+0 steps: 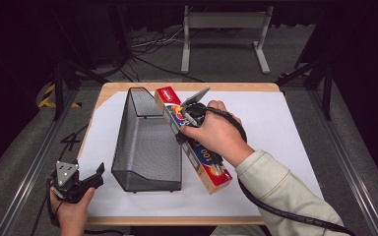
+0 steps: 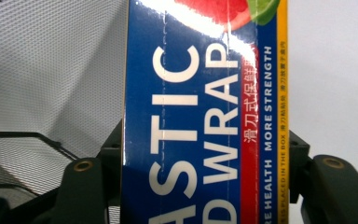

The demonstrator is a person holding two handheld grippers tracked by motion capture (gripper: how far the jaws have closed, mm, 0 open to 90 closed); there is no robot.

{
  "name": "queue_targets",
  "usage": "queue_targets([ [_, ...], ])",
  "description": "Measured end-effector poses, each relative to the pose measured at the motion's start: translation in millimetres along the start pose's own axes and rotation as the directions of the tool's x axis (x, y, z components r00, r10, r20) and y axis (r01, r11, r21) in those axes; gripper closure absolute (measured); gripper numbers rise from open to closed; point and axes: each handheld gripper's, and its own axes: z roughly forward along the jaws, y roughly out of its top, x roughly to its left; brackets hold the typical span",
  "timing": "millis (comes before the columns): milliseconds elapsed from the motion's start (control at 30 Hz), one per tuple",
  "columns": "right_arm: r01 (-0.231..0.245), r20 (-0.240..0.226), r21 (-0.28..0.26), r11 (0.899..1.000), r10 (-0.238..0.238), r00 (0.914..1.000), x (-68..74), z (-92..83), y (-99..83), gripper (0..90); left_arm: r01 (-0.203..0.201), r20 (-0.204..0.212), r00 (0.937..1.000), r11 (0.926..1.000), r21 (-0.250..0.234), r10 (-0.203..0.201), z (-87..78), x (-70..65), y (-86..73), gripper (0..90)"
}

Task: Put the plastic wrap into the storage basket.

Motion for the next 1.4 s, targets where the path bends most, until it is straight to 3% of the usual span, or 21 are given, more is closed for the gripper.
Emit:
queue_targets([
  [167,-0.018,-0.047,0.006,1.000,0.019,0.9987,12.1,3.8,5.0,40.2,0.002,0.002,1.0000,1.0000,-0.001,-0.002,1.0,-0.8,-0.2,13.9],
  [433,-0.019,-0.063,0.011,1.000,0.019,0.9978,28.4,13.3,15.3,40.1,-0.005,0.001,1.0000,1.0000,0.002,0.005,1.4,-1.0,0.0,13.9],
  [1100,-0.056,-0.011,0.034,0.998,0.057,0.9983,49.7,44.2,26.7,39.9,-0.009,0.002,1.0000,1.0000,0.001,0.009,2.4,-1.2,0.0,13.9],
  [1233,-0.081,-0.007,0.031,0.996,0.082,0.9966,51.4,51.0,30.0,39.5,-0.013,0.003,0.9999,0.9999,0.000,0.013,1.8,-0.8,-0.5,13.8],
  [1400,-0.073,0.002,0.048,0.996,0.073,0.9973,56.0,60.7,31.8,39.4,-0.005,-0.002,1.0000,1.0000,-0.001,0.005,0.3,1.4,-1.7,13.8],
])
